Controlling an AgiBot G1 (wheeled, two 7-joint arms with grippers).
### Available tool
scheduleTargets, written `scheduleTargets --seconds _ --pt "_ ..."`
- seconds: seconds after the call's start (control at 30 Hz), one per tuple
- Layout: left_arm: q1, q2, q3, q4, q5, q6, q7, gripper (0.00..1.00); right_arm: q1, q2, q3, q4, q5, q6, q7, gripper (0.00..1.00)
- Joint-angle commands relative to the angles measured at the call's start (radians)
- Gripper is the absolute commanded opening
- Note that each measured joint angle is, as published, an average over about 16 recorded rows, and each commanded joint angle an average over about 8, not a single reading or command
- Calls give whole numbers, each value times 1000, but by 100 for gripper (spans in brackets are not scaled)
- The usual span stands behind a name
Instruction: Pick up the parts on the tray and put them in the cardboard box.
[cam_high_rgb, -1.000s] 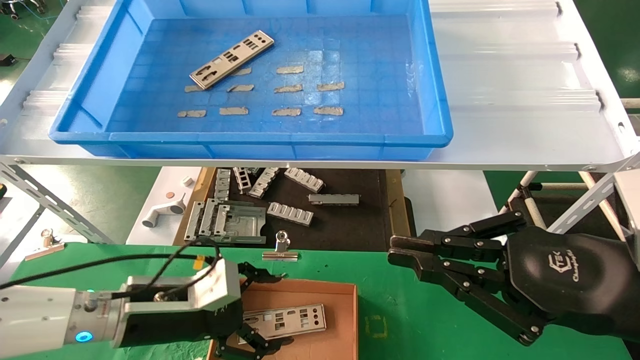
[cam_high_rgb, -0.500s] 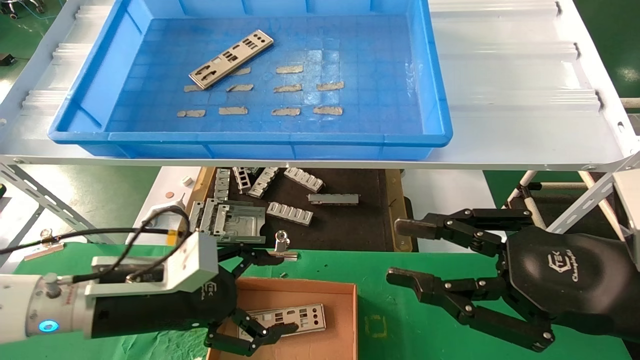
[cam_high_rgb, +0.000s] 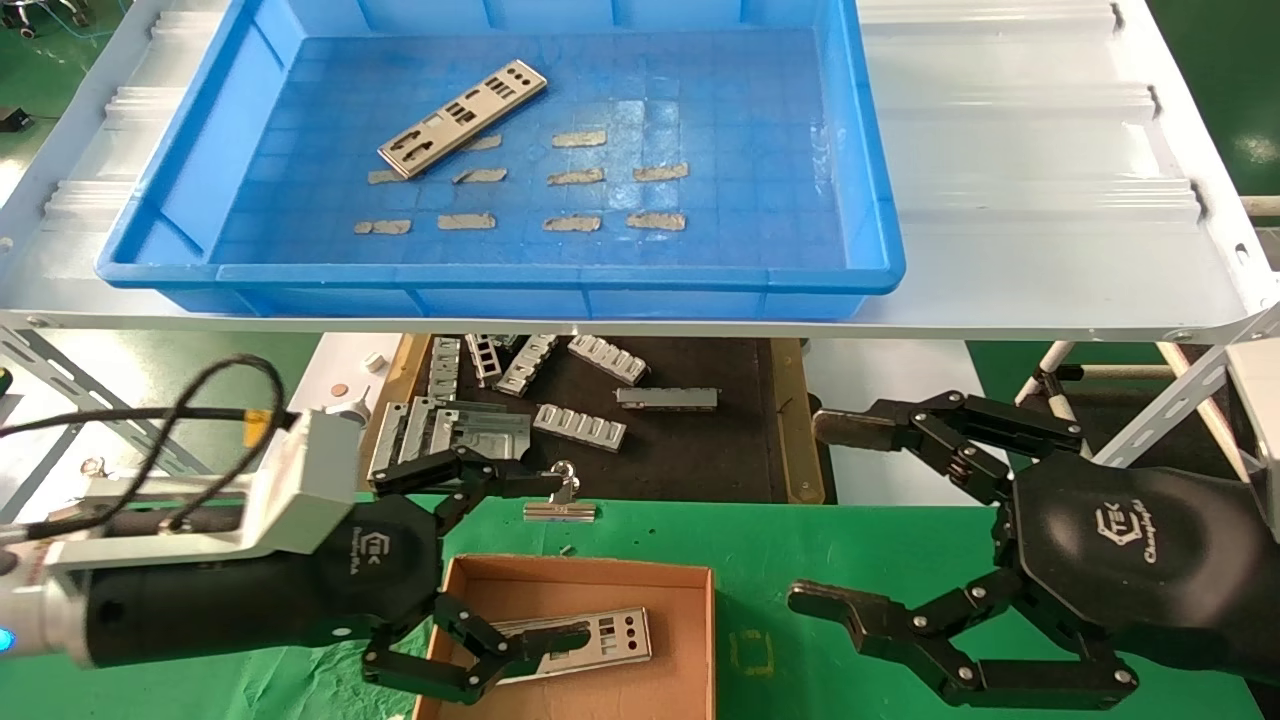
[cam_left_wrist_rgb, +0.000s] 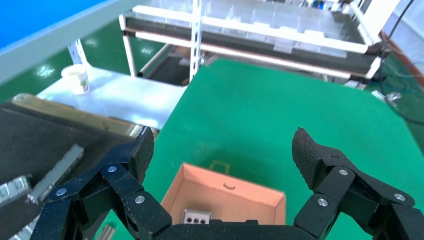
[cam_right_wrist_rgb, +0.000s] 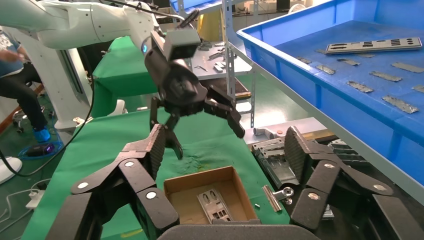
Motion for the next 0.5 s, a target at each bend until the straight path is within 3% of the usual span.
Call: scheduleTargets --seconds 0.03,0.5 --pt "3 -3 -20 -2 -12 17 -5 100 0 0 0 0 0 0 0 100" --pt "28 -26 -162 -19 -93 139 -38 100 0 0 0 0 0 0 0 100"
